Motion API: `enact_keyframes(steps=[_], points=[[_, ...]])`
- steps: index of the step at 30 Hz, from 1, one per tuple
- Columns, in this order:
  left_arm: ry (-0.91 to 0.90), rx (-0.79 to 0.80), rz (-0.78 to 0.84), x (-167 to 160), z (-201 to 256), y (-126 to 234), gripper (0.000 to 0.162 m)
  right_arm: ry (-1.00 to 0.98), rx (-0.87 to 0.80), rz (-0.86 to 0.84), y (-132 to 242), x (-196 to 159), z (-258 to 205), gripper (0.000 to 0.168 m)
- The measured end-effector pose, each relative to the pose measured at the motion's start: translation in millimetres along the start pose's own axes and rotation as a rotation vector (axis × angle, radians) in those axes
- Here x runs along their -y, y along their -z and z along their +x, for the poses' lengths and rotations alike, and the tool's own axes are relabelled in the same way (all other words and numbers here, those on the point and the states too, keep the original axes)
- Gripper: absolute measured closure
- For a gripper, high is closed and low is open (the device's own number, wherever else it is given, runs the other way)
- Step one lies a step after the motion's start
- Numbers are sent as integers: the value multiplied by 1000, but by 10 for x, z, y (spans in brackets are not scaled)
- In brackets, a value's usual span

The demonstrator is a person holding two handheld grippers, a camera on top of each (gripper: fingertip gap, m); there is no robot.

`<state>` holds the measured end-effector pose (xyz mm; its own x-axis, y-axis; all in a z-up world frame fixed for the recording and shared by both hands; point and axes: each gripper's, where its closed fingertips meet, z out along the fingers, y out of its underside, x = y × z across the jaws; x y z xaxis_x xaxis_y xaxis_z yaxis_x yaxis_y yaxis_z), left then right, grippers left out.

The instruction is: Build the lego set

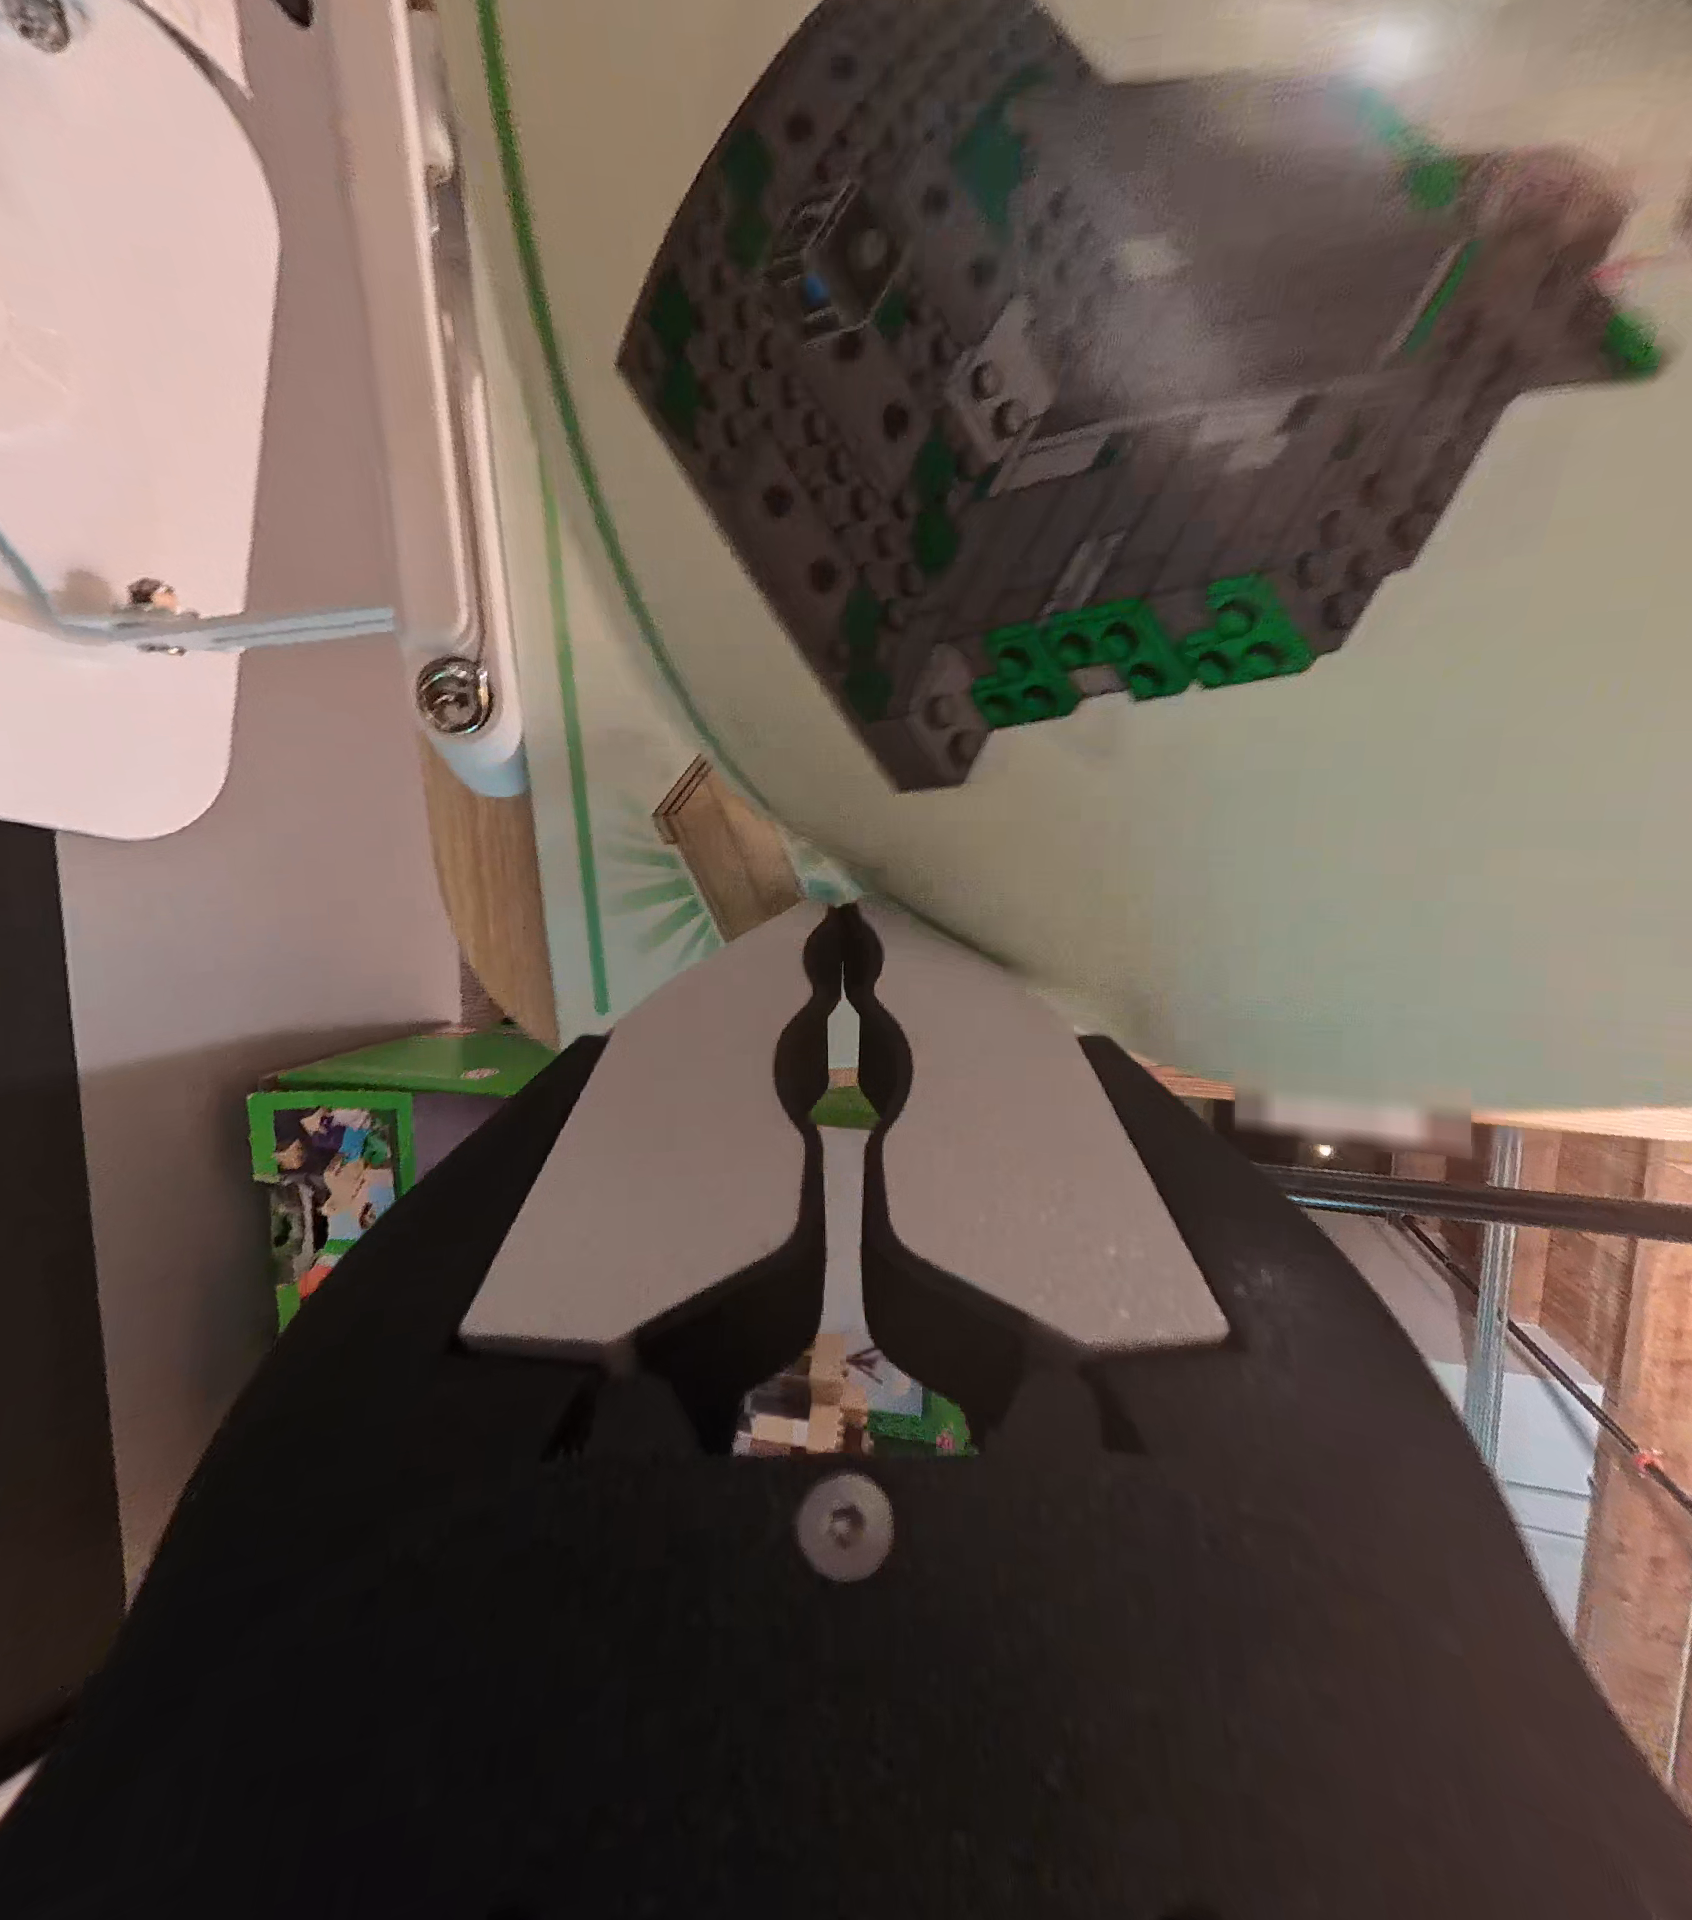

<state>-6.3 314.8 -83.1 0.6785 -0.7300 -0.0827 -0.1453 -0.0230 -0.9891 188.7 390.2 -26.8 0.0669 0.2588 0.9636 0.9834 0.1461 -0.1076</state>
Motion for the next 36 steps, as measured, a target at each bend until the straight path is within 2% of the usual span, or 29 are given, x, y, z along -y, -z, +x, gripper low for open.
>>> enact_keyframes(steps=[6,11,12,16,18,25,29,36], points=[[-13,-15,-7,-25,53,-15,152,-84,-85,69,32,213,184,168],[-11,-25,-11,-36,68,-21,151,-176,-92,154,139,427,266,168],[-12,-26,-12,-39,70,-21,151,-202,-78,174,163,475,263,155],[-14,-33,-12,-36,88,-31,151,-317,-34,244,245,644,276,146],[-18,-35,-9,-20,102,-34,151,-400,18,282,267,753,266,132],[-42,-25,27,124,60,-18,146,-715,165,408,293,1065,345,103],[-25,-26,88,399,-46,34,137,-813,227,463,287,1209,331,103],[9,-112,89,654,-69,24,117,-837,240,522,295,1417,332,129]])
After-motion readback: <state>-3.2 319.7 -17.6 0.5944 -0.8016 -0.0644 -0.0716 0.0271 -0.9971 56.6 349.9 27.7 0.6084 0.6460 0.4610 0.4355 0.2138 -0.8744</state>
